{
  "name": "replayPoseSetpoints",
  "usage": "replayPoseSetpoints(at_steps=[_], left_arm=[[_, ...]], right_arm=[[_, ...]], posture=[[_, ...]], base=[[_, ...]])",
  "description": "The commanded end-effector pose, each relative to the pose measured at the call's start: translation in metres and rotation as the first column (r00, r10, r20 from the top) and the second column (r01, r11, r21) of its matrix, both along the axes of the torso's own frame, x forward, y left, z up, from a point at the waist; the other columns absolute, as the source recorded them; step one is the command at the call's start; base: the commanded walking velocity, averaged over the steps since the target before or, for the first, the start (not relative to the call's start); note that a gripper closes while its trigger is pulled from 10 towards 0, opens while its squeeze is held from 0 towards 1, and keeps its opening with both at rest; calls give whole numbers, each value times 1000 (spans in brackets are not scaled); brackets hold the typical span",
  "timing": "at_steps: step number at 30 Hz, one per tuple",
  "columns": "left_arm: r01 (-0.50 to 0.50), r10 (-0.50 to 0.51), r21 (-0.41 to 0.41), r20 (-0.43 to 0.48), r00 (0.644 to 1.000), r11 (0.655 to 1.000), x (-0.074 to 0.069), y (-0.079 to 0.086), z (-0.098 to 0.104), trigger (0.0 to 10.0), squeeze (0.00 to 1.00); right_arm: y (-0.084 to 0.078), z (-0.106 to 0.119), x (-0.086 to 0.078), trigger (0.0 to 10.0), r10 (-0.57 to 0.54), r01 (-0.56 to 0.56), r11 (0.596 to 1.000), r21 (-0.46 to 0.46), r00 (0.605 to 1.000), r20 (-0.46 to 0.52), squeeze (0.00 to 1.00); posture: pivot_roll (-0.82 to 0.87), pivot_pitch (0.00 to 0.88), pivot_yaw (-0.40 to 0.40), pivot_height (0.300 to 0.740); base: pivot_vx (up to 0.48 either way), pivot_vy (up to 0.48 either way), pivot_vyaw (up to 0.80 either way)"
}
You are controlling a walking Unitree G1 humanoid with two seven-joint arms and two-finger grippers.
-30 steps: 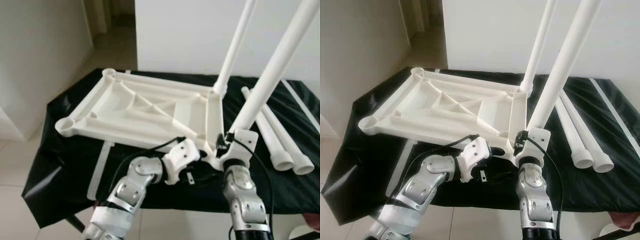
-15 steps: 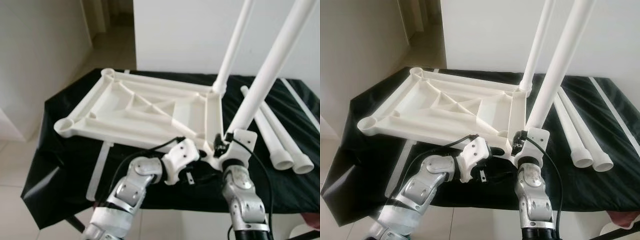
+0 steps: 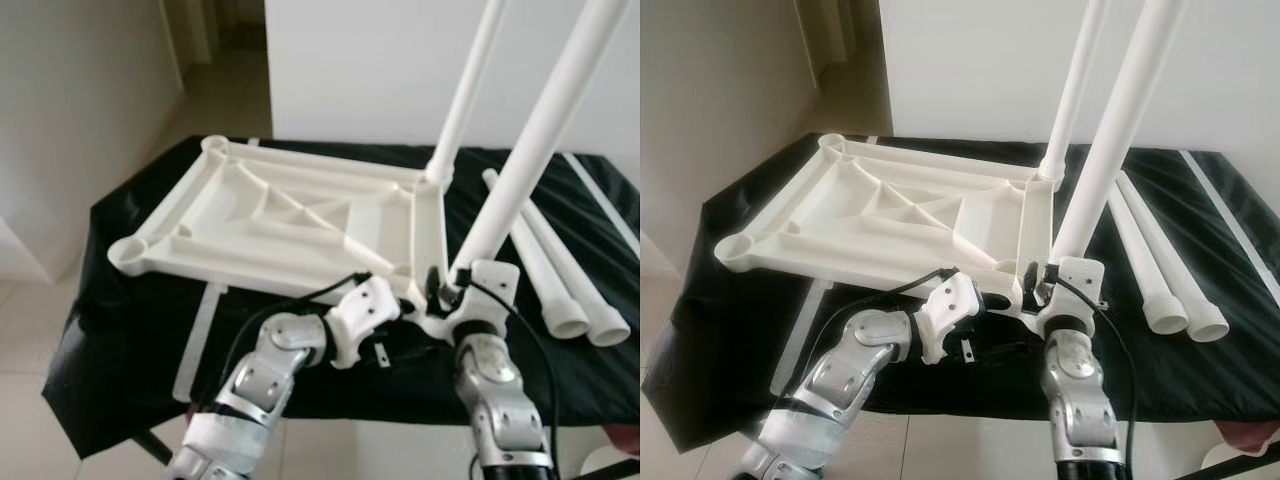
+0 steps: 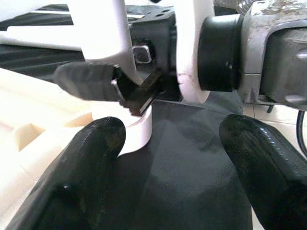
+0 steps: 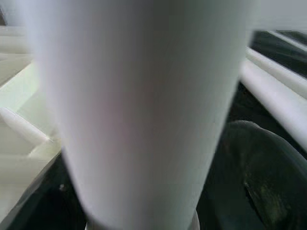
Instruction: Building children table
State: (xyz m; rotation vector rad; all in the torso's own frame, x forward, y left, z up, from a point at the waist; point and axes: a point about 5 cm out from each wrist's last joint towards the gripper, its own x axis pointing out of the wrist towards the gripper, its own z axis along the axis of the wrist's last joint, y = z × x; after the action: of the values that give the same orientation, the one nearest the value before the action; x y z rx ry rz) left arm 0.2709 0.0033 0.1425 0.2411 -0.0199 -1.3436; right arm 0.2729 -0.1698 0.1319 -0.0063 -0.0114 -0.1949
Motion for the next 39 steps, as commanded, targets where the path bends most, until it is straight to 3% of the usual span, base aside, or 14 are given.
replayPoseSetpoints(at_steps=[1,8,21,22,27,29,30,33,38,39], left_arm=[[-86,87,-16,13,996,996,5,0,-1,10000,0],[-98,98,-21,18,995,995,4,3,-3,10000,0],[-120,121,-26,36,992,992,9,6,2,10000,0],[-115,116,-26,37,993,993,8,6,2,10000,0],[-111,112,-25,38,993,994,8,6,2,10000,0],[-107,108,-23,39,993,994,8,6,2,10000,0],[-107,108,-23,39,993,994,8,6,2,10000,0],[-103,104,-18,41,994,994,8,6,2,10000,0],[-103,104,-21,40,994,994,8,6,2,10000,0],[-105,106,-21,41,994,994,8,5,2,10000,0]], right_arm=[[2,-4,-1,10000,30,-30,999,-33,1000,-3,0],[1,-2,-7,10000,144,-142,989,-44,988,47,0],[-21,-1,-7,10000,397,-393,916,-80,917,42,0],[-27,-2,-2,10000,446,-444,894,-63,894,31,0],[-32,-3,3,10000,498,-497,867,-46,867,20,0],[-32,-1,11,10000,555,-554,830,-66,832,-5,0],[-32,-1,11,10000,555,-554,830,-66,832,-5,0],[-29,1,21,10000,635,-636,766,-92,771,-48,0],[-30,-2,25,10000,667,-672,733,-105,740,-86,0],[-31,-4,26,4235,678,-685,721,-104,729,-95,0]], posture=[[13,0,-48,740],[11,0,-44,740],[8,0,-33,740],[10,0,-32,740],[12,0,-33,740],[15,0,-36,740],[15,0,-36,740],[21,0,-42,740],[25,0,-46,740],[36,0,-52,740]], base=[[0,0,0],[0,0,0],[0,0,0],[0,0,0],[0,0,0],[0,0,0],[0,0,0],[0,0,0],[0,0,0],[0,0,0]])
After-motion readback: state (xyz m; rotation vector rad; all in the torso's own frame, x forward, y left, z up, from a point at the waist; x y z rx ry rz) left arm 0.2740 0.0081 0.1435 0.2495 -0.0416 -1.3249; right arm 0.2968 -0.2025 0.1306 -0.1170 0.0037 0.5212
